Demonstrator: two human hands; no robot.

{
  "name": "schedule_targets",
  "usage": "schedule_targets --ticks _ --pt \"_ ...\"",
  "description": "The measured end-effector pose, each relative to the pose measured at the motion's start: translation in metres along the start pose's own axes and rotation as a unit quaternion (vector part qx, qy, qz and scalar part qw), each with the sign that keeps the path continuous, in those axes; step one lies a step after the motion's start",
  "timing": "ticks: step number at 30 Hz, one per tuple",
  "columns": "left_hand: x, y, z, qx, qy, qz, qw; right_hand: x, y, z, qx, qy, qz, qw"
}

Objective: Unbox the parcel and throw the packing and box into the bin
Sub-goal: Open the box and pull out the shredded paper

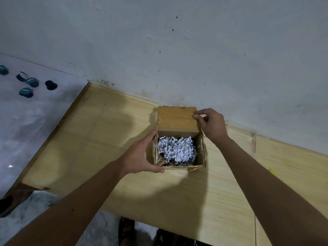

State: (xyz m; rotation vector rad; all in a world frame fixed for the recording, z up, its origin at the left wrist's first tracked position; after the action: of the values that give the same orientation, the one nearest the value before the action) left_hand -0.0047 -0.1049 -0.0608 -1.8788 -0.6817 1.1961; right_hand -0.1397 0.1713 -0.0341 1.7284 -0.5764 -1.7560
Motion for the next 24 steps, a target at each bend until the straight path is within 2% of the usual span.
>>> schedule_targets --ticks 10,13,16,21,24 --pt "-0.002 -0.001 -0.001 -0.005 0.006 -0.018 1.0 -0.026 0.025 -0.039 -0.133 0.003 -0.025 0.991" --pt "-0.002 -0.001 -0.001 -0.006 0.007 -0.022 1.0 -0.024 0.036 -0.057 -0.151 0.122 0.02 0.981" --pt "-0.002 -0.001 0.0 -0.007 0.008 -0.025 1.0 -0.008 0.034 -0.065 -0.154 0.235 -0.024 0.959" --pt "-0.003 0.001 0.001 0.001 0.003 -0.036 0.999 0.01 0.032 -0.067 -0.153 0.283 -0.134 0.937" --pt "-0.001 0.002 0.001 0.005 0.0 -0.04 0.999 0.021 0.034 -0.068 -0.177 0.301 -0.219 0.911"
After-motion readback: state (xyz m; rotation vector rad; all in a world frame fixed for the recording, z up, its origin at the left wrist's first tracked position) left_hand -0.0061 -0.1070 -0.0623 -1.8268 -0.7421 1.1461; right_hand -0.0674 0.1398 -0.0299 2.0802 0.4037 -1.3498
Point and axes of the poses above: each hand's wrist, its own z-axis towards the middle knuckle, its own x-axis out of the palm, y = z × x, the point moved 1 cm from there along z, towards the middle knuckle, and after that the axes turned 2 degrees about y, right-handed, at the moved point
